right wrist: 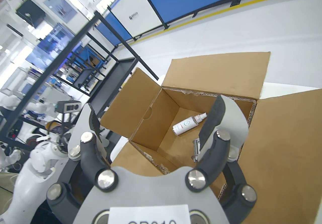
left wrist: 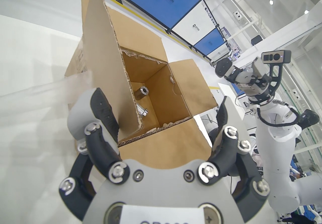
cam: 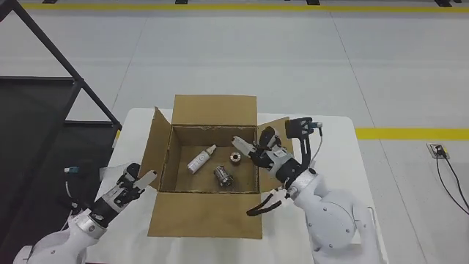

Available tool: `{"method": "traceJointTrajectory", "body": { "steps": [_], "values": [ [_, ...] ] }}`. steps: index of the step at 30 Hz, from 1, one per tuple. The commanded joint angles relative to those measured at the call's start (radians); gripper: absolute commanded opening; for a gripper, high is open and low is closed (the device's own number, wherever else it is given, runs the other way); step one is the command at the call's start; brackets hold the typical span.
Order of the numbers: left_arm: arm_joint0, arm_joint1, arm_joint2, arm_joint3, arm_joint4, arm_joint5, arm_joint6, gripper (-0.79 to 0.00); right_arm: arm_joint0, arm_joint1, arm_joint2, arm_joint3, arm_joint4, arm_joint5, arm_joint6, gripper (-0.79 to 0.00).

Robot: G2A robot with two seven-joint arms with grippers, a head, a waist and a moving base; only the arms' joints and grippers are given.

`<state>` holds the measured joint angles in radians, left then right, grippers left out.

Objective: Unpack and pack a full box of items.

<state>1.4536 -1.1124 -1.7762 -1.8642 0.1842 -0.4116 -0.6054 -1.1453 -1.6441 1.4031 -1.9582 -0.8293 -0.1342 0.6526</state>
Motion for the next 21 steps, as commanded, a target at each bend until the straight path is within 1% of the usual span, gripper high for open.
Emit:
{"method": "traceJointTrajectory", "body": {
  "steps": [1, 5, 6, 8, 11, 14, 16, 21],
  "values": [
    [-0.006, 0.001, 0.023, -0.002, 0.001, 0.001, -0.011, 0.0, -0.039, 0.007, 0.057, -0.034, 0.036, 0.016, -0.008, 0.0],
    [-0.021, 0.002, 0.065, -0.01, 0.022, 0.005, -0.028, 0.0, -0.059, 0.018, 0.14, -0.032, 0.067, 0.092, 0.014, 0.0],
    [-0.027, 0.002, 0.077, -0.011, 0.027, 0.006, -0.029, 0.0, -0.055, 0.021, 0.153, -0.018, 0.064, 0.12, 0.033, 0.0],
    [-0.042, 0.003, 0.1, -0.013, 0.046, 0.01, -0.038, 0.0, -0.036, 0.026, 0.181, 0.013, 0.094, 0.148, 0.067, 0.0],
    [-0.067, 0.004, 0.136, -0.01, 0.075, 0.016, -0.052, 0.0, 0.0, 0.036, 0.216, 0.075, 0.099, 0.188, 0.114, 0.0],
    [-0.099, 0.004, 0.175, 0.001, 0.09, 0.035, -0.073, 0.0, 0.039, 0.046, 0.235, 0.147, 0.116, 0.199, 0.173, 0.0],
    [-0.123, 0.004, 0.199, 0.013, 0.096, 0.05, -0.09, 0.0, 0.062, 0.052, 0.246, 0.187, 0.114, 0.201, 0.184, 0.0],
    [-0.171, 0.005, 0.248, 0.049, 0.116, 0.079, -0.116, 0.0, 0.096, 0.067, 0.245, 0.247, 0.171, 0.134, 0.256, 0.0]
  ]
}}
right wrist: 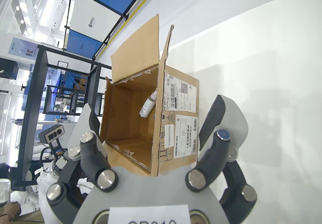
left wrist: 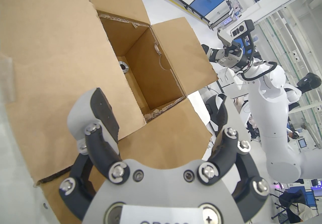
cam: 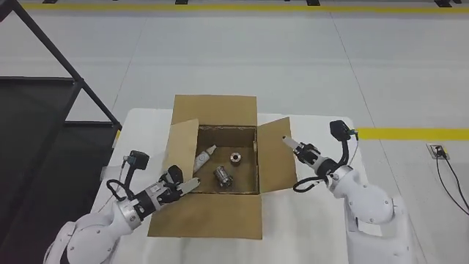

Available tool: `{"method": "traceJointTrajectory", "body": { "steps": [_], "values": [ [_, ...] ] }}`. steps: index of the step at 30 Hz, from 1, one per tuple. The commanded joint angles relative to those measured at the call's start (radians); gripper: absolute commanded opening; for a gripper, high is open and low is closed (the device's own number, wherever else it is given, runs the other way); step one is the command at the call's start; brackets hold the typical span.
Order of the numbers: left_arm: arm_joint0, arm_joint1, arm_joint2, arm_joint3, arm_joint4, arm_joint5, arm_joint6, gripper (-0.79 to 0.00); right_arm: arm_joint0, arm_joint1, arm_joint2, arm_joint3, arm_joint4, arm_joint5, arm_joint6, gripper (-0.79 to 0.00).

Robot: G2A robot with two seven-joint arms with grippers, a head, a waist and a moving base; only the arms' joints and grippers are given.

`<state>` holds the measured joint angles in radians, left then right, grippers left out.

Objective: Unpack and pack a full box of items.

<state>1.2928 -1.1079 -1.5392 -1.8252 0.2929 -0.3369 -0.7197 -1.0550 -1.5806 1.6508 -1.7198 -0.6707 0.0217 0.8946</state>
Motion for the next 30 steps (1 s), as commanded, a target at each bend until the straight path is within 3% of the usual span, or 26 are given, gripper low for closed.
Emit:
{"method": "traceJointTrajectory", "body": {
  "steps": [1, 13, 30],
  "values": [
    [-0.018, 0.0, 0.02, 0.019, 0.015, 0.008, -0.003, 0.0, 0.008, 0.005, -0.006, 0.012, 0.028, -0.042, 0.019, 0.0],
    [-0.079, -0.004, 0.082, 0.1, 0.027, 0.052, 0.052, 0.0, 0.077, 0.031, -0.085, 0.073, 0.242, -0.208, 0.168, 0.0],
    [-0.097, 0.001, 0.096, 0.132, 0.014, 0.052, 0.063, 0.0, 0.322, 0.027, -0.331, 0.435, 0.261, -0.186, 0.112, 0.0]
  ]
}}
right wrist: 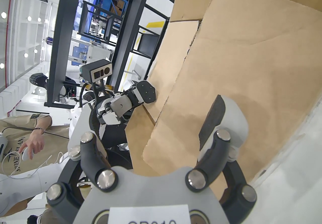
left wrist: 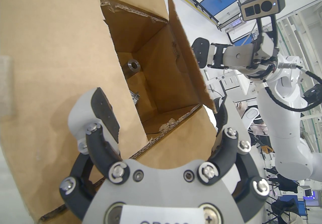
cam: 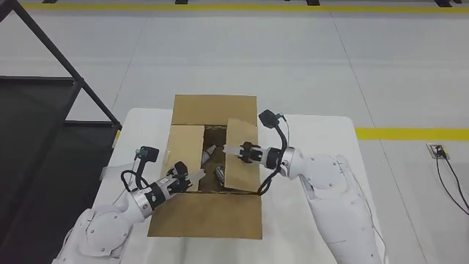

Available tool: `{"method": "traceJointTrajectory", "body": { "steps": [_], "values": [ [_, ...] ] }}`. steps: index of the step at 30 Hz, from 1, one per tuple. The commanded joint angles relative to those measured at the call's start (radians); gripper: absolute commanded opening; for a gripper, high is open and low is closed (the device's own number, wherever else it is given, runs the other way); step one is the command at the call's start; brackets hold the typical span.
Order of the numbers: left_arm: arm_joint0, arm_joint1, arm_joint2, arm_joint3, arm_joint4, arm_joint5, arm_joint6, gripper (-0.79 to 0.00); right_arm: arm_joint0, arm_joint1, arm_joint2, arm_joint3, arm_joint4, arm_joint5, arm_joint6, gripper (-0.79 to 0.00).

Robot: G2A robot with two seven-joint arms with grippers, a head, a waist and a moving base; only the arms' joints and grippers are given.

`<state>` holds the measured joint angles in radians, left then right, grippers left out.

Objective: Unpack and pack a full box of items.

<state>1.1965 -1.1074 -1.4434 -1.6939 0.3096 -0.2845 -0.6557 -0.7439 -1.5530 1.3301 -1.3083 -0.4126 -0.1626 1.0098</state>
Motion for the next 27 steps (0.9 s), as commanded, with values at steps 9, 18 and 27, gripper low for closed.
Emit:
{"method": "traceJointTrajectory", "body": {
  "steps": [9, 18, 27],
  "values": [
    [-0.005, 0.005, -0.005, 0.017, -0.009, -0.003, -0.007, 0.0, 0.072, -0.002, -0.085, 0.139, -0.04, 0.022, -0.069, 0.0],
    [-0.008, 0.008, -0.002, 0.025, -0.014, 0.001, -0.001, 0.0, 0.114, -0.001, -0.127, 0.202, -0.044, 0.029, -0.09, 0.0],
    [-0.01, 0.011, 0.002, 0.031, -0.009, 0.008, 0.004, 0.0, 0.132, 0.003, -0.15, 0.22, -0.033, 0.031, -0.096, 0.0]
  ]
}}
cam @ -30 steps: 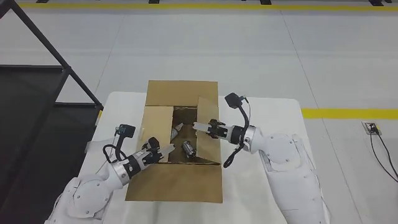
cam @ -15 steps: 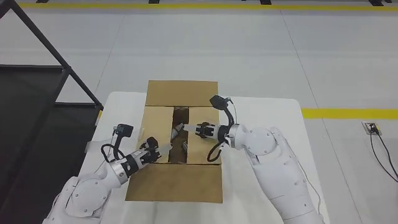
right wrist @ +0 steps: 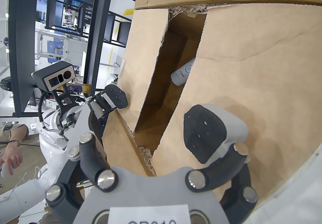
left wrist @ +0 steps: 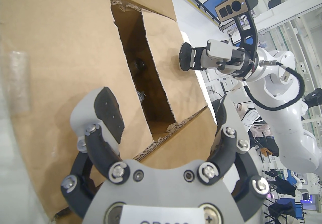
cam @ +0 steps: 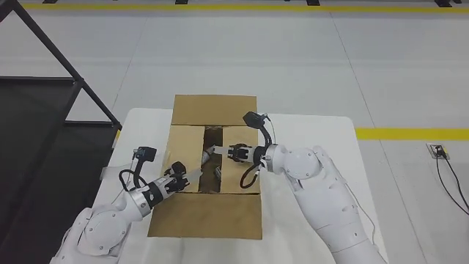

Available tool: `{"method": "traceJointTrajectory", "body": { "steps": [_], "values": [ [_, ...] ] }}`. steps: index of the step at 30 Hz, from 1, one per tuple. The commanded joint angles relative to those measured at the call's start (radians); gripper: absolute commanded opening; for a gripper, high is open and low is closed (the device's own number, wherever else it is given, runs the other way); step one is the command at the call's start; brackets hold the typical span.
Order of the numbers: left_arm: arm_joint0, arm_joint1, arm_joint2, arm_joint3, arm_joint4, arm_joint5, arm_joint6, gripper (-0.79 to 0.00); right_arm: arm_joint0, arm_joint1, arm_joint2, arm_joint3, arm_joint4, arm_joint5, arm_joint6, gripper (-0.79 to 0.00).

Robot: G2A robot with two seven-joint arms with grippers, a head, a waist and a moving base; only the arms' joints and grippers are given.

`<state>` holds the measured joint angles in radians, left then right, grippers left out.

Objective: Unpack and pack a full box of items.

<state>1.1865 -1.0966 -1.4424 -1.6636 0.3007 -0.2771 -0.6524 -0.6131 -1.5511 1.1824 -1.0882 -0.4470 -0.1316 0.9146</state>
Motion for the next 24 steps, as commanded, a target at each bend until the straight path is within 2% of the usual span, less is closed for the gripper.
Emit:
{"method": "traceJointTrajectory", "body": {
  "steps": [1, 14, 18, 24],
  "values": [
    [0.0, 0.001, 0.002, 0.001, 0.0, 0.001, 0.001, 0.0, 0.002, 0.001, -0.004, -0.001, 0.002, 0.0, -0.001, 0.0],
    [-0.01, 0.003, 0.013, 0.011, 0.012, 0.016, 0.025, 0.0, -0.029, 0.02, 0.018, -0.073, 0.084, -0.073, 0.0, 0.0],
    [0.001, 0.004, -0.007, -0.023, -0.034, -0.019, 0.051, 0.0, -0.063, 0.03, 0.04, -0.133, 0.086, -0.089, -0.034, 0.0],
    [0.036, 0.011, -0.08, -0.105, -0.116, -0.064, 0.074, 0.0, -0.063, 0.03, 0.04, -0.133, 0.086, -0.089, -0.034, 0.0]
  ]
}}
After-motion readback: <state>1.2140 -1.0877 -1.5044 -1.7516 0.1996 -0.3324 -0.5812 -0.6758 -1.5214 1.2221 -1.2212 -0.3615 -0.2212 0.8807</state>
